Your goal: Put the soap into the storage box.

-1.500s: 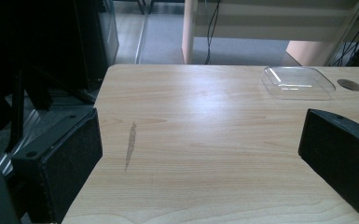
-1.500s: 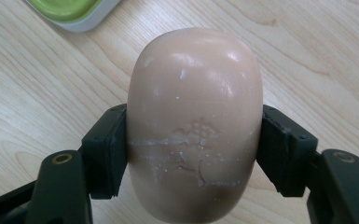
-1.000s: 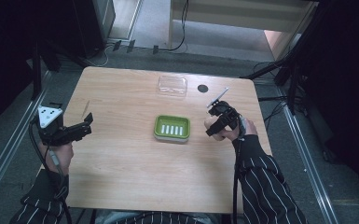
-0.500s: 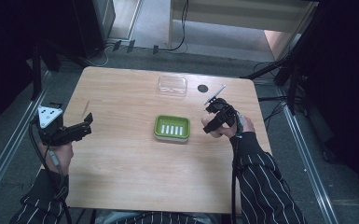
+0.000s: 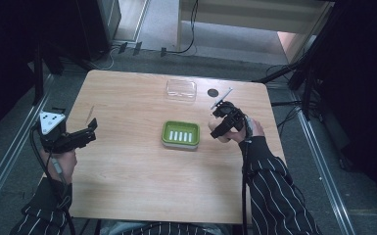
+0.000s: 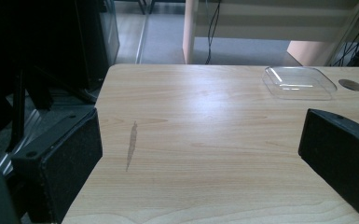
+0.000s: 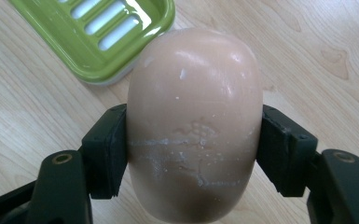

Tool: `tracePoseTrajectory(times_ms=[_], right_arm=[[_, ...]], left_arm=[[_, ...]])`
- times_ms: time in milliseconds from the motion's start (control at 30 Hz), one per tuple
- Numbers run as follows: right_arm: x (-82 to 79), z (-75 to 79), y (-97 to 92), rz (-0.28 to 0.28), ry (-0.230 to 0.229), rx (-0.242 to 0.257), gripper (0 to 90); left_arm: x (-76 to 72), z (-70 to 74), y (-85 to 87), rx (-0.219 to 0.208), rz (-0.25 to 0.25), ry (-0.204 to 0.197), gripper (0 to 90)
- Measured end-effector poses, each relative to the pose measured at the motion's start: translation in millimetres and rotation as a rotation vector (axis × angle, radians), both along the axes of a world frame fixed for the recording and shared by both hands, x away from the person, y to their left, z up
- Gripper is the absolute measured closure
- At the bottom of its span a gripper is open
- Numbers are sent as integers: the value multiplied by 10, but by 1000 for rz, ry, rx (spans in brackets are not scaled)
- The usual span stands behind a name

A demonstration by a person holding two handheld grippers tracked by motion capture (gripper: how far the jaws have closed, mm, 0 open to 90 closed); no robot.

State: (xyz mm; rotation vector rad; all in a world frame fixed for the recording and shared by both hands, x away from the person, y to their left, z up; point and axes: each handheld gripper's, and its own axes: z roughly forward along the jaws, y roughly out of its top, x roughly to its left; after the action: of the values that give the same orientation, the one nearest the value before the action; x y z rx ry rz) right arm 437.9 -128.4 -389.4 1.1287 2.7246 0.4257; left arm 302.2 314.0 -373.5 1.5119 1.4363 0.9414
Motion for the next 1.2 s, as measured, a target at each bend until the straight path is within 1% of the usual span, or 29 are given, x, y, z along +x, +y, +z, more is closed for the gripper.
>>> tracePoseTrajectory(times_ms=[233,567,833,867,1033,1167,1200], right_arm=[[15,21,63,25,-12,8,335],[40,44,151,40,-25,19,335],[54,57,219,70,-36,26,335],[51,60,238,66,-40,28,335],[67,65,289,90,-44,28,335],[77,59,328,98,-43,34,335],[80,57,337,110,-46,33,336]], left_arm=[[2,-1,-3,0,-1,0,0],[2,-4,5,-1,-2,3,0],[5,-5,0,2,-2,3,0],[5,-5,1,2,-2,4,0],[6,-7,5,1,-3,4,0],[4,-6,8,0,-2,3,0],[6,-8,7,0,-2,4,0]])
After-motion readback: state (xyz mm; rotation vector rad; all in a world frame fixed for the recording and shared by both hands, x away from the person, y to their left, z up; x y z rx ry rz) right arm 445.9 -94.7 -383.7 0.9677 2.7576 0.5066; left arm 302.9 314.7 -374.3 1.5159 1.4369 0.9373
